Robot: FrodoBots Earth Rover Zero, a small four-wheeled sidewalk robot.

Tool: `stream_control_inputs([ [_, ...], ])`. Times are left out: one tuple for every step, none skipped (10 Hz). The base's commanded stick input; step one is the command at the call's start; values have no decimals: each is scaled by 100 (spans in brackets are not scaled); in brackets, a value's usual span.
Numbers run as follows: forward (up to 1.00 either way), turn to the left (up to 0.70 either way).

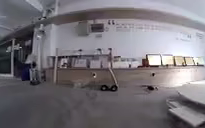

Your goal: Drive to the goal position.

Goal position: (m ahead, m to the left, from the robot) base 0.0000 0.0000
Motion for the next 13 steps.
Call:
stream_control_inputs([
  [45, -27],
  [45, -27],
  [45, -27],
  [45, -27],
  [45, -27],
  [45, -27],
  [45, -27],
  [45, -27],
  [45, -27],
  [45, -27],
  [45, -27],
  [45, -27],
  [45, -27],
])
